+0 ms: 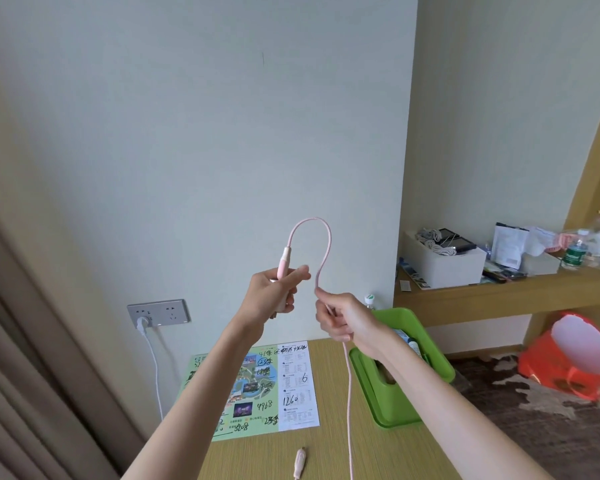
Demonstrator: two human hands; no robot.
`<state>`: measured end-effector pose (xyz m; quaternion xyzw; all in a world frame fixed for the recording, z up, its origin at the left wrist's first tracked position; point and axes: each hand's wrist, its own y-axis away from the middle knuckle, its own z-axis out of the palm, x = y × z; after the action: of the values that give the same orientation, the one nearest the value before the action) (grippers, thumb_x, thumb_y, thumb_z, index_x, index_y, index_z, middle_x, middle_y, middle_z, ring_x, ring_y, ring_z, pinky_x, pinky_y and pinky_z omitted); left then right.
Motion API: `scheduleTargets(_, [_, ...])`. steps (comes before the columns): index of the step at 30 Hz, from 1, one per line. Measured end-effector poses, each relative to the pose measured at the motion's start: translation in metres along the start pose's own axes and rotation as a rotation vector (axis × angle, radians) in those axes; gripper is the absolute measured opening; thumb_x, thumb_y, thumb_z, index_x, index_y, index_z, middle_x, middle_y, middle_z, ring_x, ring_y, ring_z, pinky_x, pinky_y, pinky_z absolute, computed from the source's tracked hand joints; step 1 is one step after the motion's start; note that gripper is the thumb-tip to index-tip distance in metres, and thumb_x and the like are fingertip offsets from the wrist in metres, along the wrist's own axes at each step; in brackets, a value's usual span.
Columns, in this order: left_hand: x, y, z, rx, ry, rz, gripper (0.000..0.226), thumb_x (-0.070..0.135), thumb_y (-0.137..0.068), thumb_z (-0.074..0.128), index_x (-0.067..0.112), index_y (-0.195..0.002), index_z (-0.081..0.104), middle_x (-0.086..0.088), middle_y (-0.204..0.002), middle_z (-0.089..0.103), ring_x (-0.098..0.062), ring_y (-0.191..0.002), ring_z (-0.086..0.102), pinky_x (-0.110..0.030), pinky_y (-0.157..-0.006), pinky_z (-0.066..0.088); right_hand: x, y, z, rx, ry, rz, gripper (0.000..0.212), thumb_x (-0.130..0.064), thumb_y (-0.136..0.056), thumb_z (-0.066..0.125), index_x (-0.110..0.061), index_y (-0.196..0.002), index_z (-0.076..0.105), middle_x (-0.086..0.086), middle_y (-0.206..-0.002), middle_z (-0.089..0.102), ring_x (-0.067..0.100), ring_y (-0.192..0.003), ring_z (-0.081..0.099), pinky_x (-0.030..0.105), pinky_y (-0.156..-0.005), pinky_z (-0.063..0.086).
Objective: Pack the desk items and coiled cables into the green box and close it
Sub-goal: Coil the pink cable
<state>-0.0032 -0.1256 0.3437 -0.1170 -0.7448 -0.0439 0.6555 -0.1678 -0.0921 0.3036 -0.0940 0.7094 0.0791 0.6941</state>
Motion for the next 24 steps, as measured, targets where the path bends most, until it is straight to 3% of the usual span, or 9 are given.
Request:
scheduleTargets(6, [0.000, -0.008, 0.010, -0.005, -0.087, -0.018, 0.024, 0.032, -0.080, 0.075, 0.008, -0.080, 0.075, 0.011, -0.054, 0.057, -0.003, -0.043, 0.047, -0.014, -0.039, 0.033, -0.007, 0.002, -0.005, -0.090, 0.096, 0.057, 0.058, -0.041, -0.100, 0.039, -0.016, -0.048, 0.040, -0.005, -0.042, 0.024, 0.009, -0.037, 0.015, 0.021, -0.039, 0.014])
scheduleTargets(9, [0.001, -0.008, 0.012, -0.057, -0.134, -0.030, 0.021, 0.030, -0.083, 0.072, 0.009, -0.077, 0.075, 0.012, -0.050, 0.057, -0.001, -0.041, 0.046, -0.013, -0.038, 0.032, -0.010, 0.003, -0.006, -0.132, 0.152, 0.070, 0.059, -0.042, -0.100, 0.040, -0.016, -0.048, 0.040, -0.007, -0.040, 0.025, 0.009, -0.037, 0.015, 0.021, -0.038, 0.013])
scheduleTargets(12, [0.001, -0.010, 0.010, -0.032, -0.086, -0.042, 0.025, 0.033, -0.084, 0.070, 0.008, -0.080, 0.074, 0.005, -0.061, 0.059, -0.012, -0.053, 0.049, -0.022, -0.050, 0.036, -0.009, 0.002, -0.005, -0.117, 0.121, 0.043, 0.055, -0.048, -0.097, 0.047, -0.014, -0.054, 0.043, -0.002, -0.047, 0.023, 0.012, -0.042, 0.016, 0.023, -0.043, 0.016])
scheduleTargets(15, [0.001, -0.013, 0.005, 0.021, 0.261, -0.055, 0.022, 0.027, -0.090, 0.064, 0.007, -0.081, 0.065, -0.004, -0.071, 0.061, -0.015, -0.057, 0.057, -0.024, -0.058, 0.050, -0.005, 0.000, -0.007, -0.082, 0.057, 0.027, 0.046, -0.047, -0.093, 0.055, -0.014, -0.061, 0.051, -0.002, -0.052, 0.025, 0.013, -0.047, 0.022, 0.026, -0.052, 0.026])
scheduleTargets(17, [0.002, -0.015, 0.000, 0.001, 0.594, -0.049, 0.017, 0.018, -0.095, 0.057, 0.006, -0.083, 0.059, -0.007, -0.073, 0.062, -0.018, -0.067, 0.065, -0.036, -0.077, 0.058, 0.001, -0.001, -0.011, -0.073, 0.050, 0.039, 0.040, -0.043, -0.092, 0.059, -0.016, -0.064, 0.053, -0.003, -0.055, 0.026, 0.013, -0.050, 0.025, 0.026, -0.055, 0.031])
scheduleTargets(19, [0.001, -0.017, -0.010, -0.017, 0.784, -0.044, 0.018, 0.014, -0.097, 0.051, 0.007, -0.081, 0.053, -0.007, -0.069, 0.058, -0.021, -0.068, 0.067, -0.044, -0.083, 0.059, 0.009, -0.002, -0.015, -0.059, 0.036, 0.066, 0.034, -0.037, -0.092, 0.062, -0.015, -0.068, 0.054, -0.002, -0.058, 0.028, 0.013, -0.052, 0.028, 0.026, -0.060, 0.034])
scheduleTargets(21, [0.001, -0.016, -0.022, -0.026, 0.852, -0.061, 0.018, 0.012, -0.095, 0.050, 0.010, -0.077, 0.050, -0.004, -0.062, 0.051, -0.016, -0.054, 0.057, -0.036, -0.068, 0.060, 0.019, -0.005, -0.019, -0.043, 0.012, 0.082, 0.027, -0.030, -0.091, 0.064, -0.012, -0.074, 0.054, -0.001, -0.060, 0.031, 0.013, -0.055, 0.031, 0.027, -0.065, 0.036])
scheduleTargets(24, [0.001, -0.013, -0.040, -0.017, 0.784, -0.128, 0.014, 0.014, -0.092, 0.052, 0.013, -0.078, 0.048, 0.000, -0.061, 0.046, -0.011, -0.045, 0.042, -0.021, -0.045, 0.045, 0.031, -0.010, -0.026, 0.003, -0.088, 0.090, 0.024, -0.020, -0.089, 0.063, -0.012, -0.073, 0.047, -0.002, -0.060, 0.033, 0.012, -0.057, 0.033, 0.028, -0.071, 0.038])
